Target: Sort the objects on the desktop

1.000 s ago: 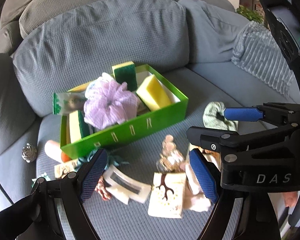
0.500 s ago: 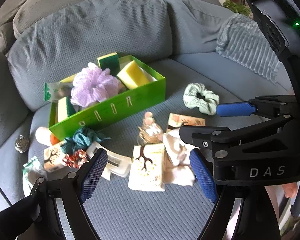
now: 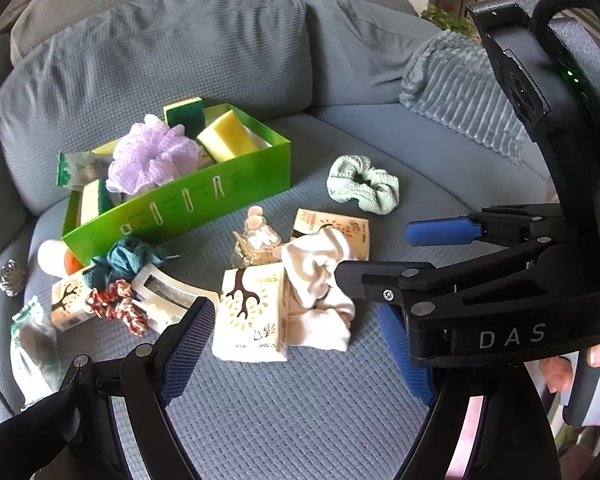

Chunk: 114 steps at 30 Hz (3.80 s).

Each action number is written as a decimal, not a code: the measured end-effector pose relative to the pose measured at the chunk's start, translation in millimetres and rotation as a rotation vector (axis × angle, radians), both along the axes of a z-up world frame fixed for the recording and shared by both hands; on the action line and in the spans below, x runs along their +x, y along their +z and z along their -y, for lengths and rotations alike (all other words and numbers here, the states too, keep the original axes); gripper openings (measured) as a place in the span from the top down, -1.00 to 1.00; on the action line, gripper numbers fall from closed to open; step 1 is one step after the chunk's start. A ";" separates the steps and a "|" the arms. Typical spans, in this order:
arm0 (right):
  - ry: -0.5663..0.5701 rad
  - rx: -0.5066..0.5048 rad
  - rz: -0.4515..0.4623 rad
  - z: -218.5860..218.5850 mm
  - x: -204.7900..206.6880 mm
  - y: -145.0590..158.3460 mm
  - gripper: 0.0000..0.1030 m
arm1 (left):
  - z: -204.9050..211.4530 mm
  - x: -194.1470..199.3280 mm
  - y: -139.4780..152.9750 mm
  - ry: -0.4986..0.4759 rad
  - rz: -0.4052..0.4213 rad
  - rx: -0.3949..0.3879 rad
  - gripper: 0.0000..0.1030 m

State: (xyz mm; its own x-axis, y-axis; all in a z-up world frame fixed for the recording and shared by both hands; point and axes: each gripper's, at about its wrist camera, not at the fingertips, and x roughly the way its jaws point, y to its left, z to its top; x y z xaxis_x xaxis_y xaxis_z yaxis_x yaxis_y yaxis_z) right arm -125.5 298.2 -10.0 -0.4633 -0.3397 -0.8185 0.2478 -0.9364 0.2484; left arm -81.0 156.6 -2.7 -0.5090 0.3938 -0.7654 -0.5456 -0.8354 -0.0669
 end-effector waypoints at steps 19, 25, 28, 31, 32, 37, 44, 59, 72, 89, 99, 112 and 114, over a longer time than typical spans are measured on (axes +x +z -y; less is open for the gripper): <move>-0.054 -0.079 0.048 -8.0 -11.1 -19.1 -0.52 | -10.9 -16.6 -12.6 -0.101 0.053 0.089 -0.64; -0.056 -0.100 0.063 -7.3 -15.7 -26.7 -0.51 | -15.5 -22.7 -18.6 -0.120 0.059 0.078 -0.64; -0.068 -0.116 0.077 -8.2 -19.1 -31.0 -0.51 | -18.6 -25.9 -21.5 -0.131 0.066 0.080 -0.64; -0.081 -0.121 0.088 -9.6 -21.3 -34.7 -0.52 | -21.0 -29.8 -25.7 -0.131 0.071 0.074 -0.64; -0.082 -0.122 0.089 -9.6 -21.5 -35.2 -0.52 | -21.4 -30.3 -26.5 -0.132 0.071 0.074 -0.64; -0.082 -0.121 0.095 -6.6 -23.5 -39.4 -0.51 | -28.7 -26.2 -31.2 -0.188 0.046 0.032 -0.64; -0.086 -0.119 0.087 -2.0 -27.1 -40.3 -0.51 | -36.4 -27.3 -37.8 -0.218 0.042 0.009 -0.64; -0.065 -0.143 0.123 3.6 -36.4 -48.3 0.24 | -37.8 -44.2 -44.7 -0.207 0.098 0.076 -0.24; -0.046 -0.120 0.089 3.5 -37.1 -45.0 0.82 | -35.7 -42.1 -51.0 -0.219 0.115 0.073 0.28; 0.008 -0.137 -0.016 7.6 -20.9 3.6 0.87 | -26.4 -27.5 -2.2 -0.223 0.014 0.092 0.28; 0.031 -0.127 -0.074 11.4 -20.8 30.7 0.87 | -23.0 -28.1 23.8 -0.205 -0.043 0.087 0.28; 0.073 -0.125 -0.130 29.0 -27.4 54.8 0.87 | -10.6 -34.0 46.1 -0.156 -0.091 0.087 0.28; 0.081 -0.126 -0.135 32.6 -30.1 57.9 0.87 | -8.2 -36.2 48.2 -0.147 -0.097 0.086 0.28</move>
